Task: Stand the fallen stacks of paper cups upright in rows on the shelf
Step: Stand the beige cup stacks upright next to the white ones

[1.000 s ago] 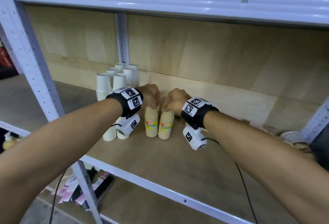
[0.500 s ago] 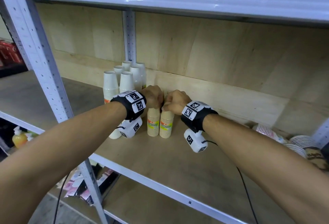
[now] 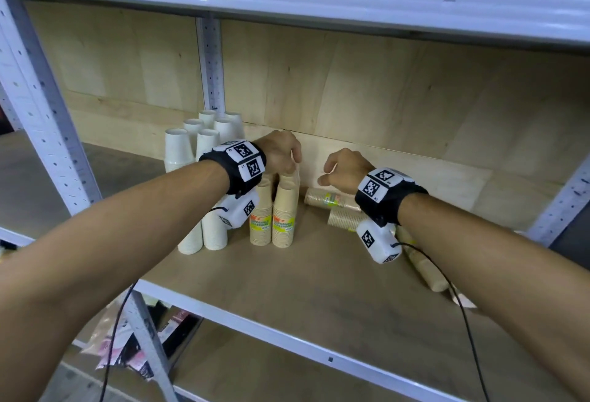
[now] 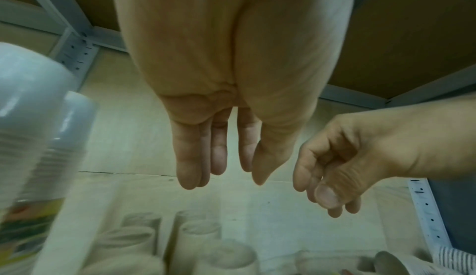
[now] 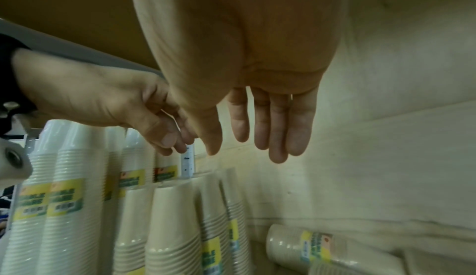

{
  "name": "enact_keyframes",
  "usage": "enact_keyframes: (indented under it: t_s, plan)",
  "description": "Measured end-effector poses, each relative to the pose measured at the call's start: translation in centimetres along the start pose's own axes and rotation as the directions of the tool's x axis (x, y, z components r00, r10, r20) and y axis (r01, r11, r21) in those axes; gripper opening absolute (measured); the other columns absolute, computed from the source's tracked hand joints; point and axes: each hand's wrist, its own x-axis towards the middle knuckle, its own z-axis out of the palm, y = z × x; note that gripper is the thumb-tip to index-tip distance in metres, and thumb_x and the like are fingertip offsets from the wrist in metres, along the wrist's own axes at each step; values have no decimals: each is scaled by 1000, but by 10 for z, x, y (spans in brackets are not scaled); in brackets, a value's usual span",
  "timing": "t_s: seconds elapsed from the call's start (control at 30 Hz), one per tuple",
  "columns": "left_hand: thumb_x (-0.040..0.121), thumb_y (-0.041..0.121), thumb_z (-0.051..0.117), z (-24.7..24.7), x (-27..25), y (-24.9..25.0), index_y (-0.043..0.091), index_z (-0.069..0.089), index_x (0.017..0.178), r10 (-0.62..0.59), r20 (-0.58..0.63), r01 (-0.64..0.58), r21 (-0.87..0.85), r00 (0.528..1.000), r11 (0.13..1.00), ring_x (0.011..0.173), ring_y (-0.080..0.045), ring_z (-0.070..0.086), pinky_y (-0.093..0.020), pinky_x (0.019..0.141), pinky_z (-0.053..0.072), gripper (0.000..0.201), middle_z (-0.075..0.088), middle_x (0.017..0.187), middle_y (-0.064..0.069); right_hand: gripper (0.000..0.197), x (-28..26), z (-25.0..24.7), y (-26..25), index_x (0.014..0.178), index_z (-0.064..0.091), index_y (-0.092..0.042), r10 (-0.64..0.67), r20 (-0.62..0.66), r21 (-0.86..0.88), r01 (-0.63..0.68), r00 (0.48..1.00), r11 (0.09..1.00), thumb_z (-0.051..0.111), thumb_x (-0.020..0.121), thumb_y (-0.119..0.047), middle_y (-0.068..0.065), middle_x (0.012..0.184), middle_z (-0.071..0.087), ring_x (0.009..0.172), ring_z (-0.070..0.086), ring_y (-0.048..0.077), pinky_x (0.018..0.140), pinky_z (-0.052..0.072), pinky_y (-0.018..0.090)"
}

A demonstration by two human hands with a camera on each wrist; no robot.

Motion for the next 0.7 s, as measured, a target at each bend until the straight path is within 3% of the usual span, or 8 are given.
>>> enact_keyframes:
  t_s: [0.23, 0.43, 0.57, 0.7]
  plan:
    - [85, 16, 73, 19, 21, 47, 19, 69, 111, 109, 17, -108, -61, 994, 992, 100, -20, 59, -30, 88, 51, 27, 58, 105, 0, 36, -20, -32, 51, 112, 66, -13, 140, -5, -51, -140, 990, 989, 75, 81, -30, 1, 113, 58, 96, 56, 21, 75, 42, 27]
    - [85, 16, 74, 48, 35, 84, 18, 66, 117, 186, 92, -177, -94, 978, 980, 105, -20, 59, -31, 91, 50, 33, 58, 116, -3, 38, -48, -37, 93, 114, 66, -2, 272, 23, -175, -264, 962, 949, 69, 86, -29, 11, 119, 61, 106, 62, 28, 85, 53, 32]
    - [83, 19, 75, 74, 47, 101, 21, 64, 120, 236, 160, -221, -103, 959, 970, 107, -20, 58, -30, 89, 50, 39, 55, 119, -1, 39, -63, -27, 120, 118, 64, -1, 357, 40, -202, -343, 933, 917, 67, 88, -27, 13, 120, 62, 106, 63, 29, 83, 52, 33]
    - [81, 21, 78, 101, 58, 114, 22, 62, 124, 257, 204, -237, -117, 945, 964, 109, -22, 58, -31, 91, 49, 45, 57, 124, -4, 50, -70, -14, 149, 131, 53, 1, 402, 83, -168, -384, 912, 908, 65, 89, -23, 17, 133, 55, 115, 58, 32, 85, 51, 34]
